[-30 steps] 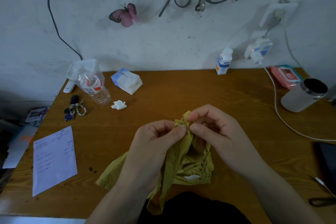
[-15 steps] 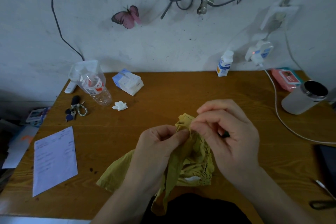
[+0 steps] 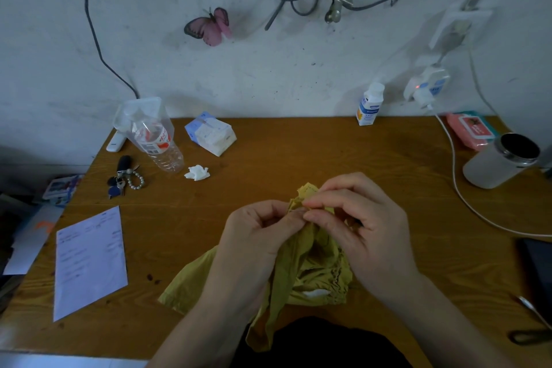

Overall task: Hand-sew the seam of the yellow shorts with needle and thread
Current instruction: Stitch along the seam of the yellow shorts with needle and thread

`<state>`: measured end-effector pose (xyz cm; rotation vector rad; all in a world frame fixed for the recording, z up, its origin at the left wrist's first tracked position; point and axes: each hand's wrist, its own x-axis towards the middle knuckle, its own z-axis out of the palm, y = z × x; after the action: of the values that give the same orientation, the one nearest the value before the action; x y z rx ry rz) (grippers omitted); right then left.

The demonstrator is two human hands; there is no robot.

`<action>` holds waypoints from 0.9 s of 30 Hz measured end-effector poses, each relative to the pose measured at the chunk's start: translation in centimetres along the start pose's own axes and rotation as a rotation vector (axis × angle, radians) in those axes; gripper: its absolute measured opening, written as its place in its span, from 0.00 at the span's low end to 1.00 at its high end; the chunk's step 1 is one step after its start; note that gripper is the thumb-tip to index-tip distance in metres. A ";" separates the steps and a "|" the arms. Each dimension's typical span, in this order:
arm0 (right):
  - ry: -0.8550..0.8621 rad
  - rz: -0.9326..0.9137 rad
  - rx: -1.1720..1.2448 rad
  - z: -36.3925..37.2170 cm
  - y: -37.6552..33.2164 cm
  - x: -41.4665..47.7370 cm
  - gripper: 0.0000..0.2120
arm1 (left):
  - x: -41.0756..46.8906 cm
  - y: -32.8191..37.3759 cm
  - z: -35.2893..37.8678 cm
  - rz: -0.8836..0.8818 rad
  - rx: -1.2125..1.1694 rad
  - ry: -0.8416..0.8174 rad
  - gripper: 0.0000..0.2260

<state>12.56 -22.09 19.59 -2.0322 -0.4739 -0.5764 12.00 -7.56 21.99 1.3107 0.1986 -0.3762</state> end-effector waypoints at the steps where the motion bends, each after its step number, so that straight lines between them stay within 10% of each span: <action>1: -0.006 -0.015 -0.015 0.0 0.0 0.0 0.09 | 0.0 0.0 0.0 0.001 0.011 0.004 0.06; 27: -0.022 -0.082 -0.205 1.1 0.4 0.0 0.09 | 0.1 -0.1 0.1 0.058 0.150 0.070 0.06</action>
<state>12.99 -21.33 18.85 -2.2234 -0.5319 -0.6764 12.03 -7.63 21.93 1.4759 0.1931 -0.3008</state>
